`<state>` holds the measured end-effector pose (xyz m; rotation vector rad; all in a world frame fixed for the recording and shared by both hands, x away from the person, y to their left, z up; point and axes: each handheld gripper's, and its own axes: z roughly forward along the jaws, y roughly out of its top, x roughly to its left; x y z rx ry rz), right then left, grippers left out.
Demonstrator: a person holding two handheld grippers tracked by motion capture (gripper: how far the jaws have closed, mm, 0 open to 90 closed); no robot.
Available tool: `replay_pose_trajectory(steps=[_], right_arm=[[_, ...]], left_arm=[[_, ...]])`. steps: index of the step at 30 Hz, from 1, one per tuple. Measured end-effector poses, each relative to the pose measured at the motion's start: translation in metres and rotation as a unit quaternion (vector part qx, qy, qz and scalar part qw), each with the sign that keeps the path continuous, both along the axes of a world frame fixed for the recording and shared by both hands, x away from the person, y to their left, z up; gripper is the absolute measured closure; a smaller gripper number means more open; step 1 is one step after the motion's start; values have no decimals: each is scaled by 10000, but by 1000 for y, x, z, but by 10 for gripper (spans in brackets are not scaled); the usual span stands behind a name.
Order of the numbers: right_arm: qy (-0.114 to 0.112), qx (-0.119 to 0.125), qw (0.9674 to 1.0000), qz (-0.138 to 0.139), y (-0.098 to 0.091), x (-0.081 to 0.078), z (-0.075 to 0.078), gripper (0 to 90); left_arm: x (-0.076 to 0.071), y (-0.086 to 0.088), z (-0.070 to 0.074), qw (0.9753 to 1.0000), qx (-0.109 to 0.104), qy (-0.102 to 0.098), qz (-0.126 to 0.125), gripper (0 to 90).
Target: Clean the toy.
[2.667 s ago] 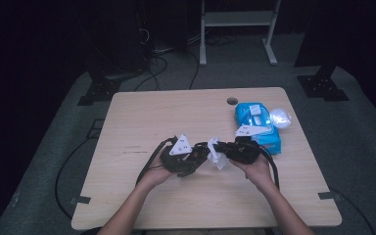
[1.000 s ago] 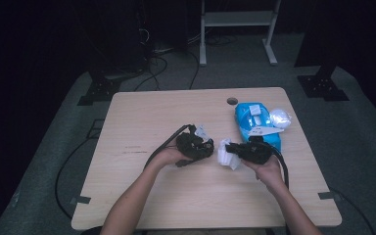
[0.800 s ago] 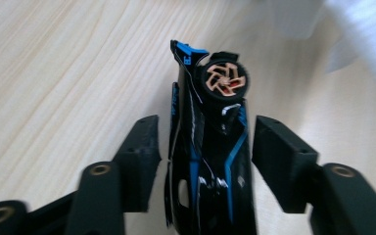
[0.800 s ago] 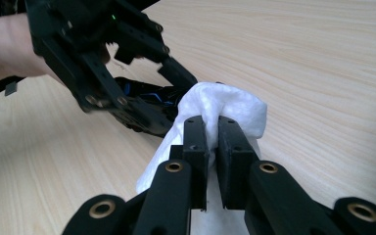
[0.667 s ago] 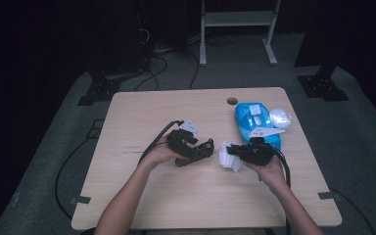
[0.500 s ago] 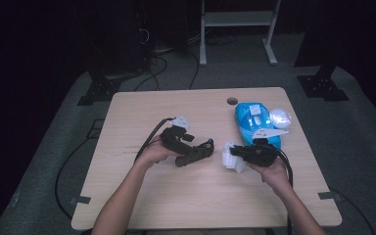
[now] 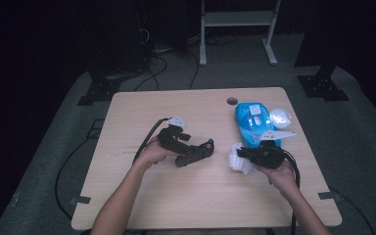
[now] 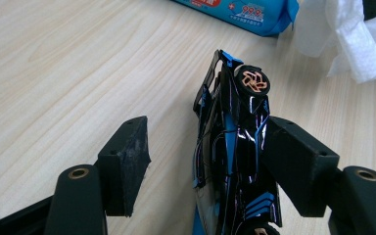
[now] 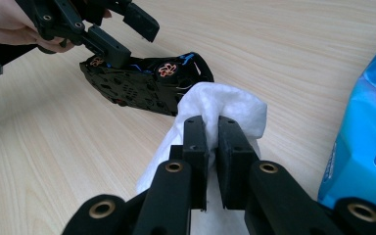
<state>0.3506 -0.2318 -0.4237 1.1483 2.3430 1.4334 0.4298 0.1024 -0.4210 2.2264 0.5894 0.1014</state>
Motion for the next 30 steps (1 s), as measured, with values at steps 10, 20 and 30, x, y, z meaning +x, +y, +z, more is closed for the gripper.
replay_pose_trajectory(steps=[10, 20, 30], right_arm=[[28, -85, 10000, -18, -3, -2, -3, 830], [51, -144, 9999, -56, -9, -4, -6, 830], [90, -167, 9998, -58, -13, -5, -10, 826]], left_arm=[[-18, -7, -1, 9992, 104, -347, -169, 329], [-33, -21, -12, 9966, 475, -565, -358, 313], [-39, -28, -28, 9957, 671, -536, -341, 307]])
